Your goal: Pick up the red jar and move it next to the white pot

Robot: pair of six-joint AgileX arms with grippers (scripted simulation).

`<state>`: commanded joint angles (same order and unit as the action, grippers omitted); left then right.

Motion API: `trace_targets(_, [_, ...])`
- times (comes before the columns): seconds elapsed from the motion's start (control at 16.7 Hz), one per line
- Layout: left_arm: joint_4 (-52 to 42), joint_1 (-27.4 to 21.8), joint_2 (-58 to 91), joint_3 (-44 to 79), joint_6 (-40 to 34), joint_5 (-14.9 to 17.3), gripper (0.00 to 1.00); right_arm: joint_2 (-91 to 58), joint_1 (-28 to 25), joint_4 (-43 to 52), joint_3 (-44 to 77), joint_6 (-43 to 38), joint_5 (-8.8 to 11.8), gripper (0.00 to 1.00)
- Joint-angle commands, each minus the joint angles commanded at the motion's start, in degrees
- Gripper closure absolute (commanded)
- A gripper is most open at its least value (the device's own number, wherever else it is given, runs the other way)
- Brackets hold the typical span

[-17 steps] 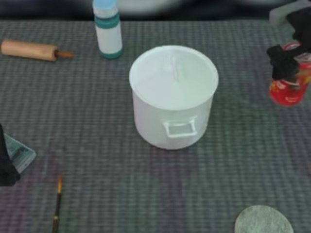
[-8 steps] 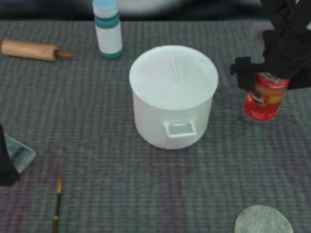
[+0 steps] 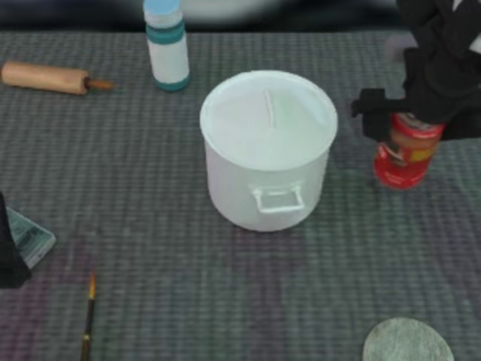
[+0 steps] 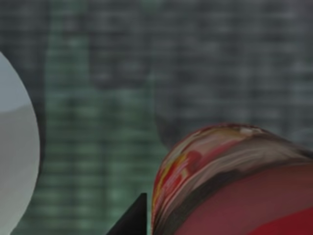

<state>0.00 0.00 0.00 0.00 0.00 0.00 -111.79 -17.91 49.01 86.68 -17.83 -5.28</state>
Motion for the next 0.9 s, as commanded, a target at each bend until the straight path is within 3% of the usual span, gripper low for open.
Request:
trace_targets(0.36, [0.0,0.0,0.0,0.0,0.0,0.0,0.0,-3.68,-0.03,-8.78,-4.57,0.27,-0.1,1.0])
trace_targets(0.66, [0.0,0.0,0.0,0.0,0.0,0.0,0.0,-4.22,-0.03,-9.57,-5.04,0.26,-0.13,1.0])
trace_targets(0.9, [0.0,0.0,0.0,0.0,0.0,0.0,0.0,-4.22,-0.03,-9.57,-5.04,0.26,-0.13,0.7])
